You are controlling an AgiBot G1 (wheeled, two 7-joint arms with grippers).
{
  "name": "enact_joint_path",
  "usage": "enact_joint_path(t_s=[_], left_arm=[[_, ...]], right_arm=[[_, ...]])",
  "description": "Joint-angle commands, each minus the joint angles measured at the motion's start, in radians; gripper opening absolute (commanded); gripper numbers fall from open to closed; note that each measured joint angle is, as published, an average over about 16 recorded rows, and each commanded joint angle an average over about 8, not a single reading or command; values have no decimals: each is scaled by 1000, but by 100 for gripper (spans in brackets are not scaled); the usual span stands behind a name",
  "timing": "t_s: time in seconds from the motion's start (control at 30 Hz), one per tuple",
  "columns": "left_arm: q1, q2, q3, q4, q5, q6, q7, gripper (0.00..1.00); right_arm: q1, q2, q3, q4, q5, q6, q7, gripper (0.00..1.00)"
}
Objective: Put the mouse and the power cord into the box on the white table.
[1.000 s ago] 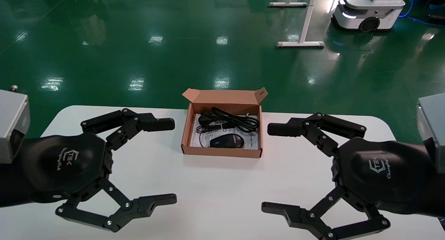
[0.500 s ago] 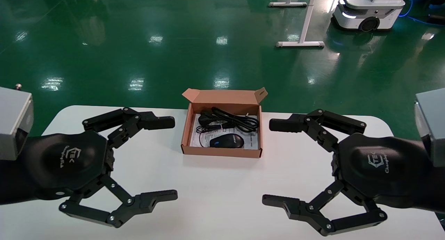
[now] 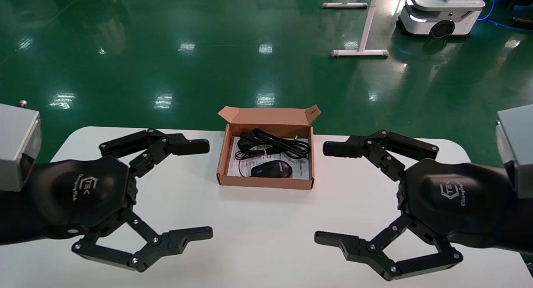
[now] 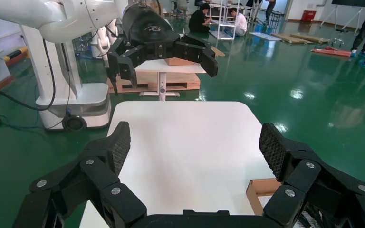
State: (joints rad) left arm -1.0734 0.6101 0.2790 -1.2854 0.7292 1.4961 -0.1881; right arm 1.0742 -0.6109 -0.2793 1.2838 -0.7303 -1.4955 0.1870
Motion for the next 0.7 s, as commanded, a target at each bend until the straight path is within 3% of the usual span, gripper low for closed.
enact_joint_path(t_s=[0.03,0.7], left_arm=[[0,0,0,0,0,0,0,100],[-1,1,1,2,1,-1,1,100]], right_arm=[[0,0,0,0,0,0,0,100],[1,-1,-1,-2,-1,1,-2,100]])
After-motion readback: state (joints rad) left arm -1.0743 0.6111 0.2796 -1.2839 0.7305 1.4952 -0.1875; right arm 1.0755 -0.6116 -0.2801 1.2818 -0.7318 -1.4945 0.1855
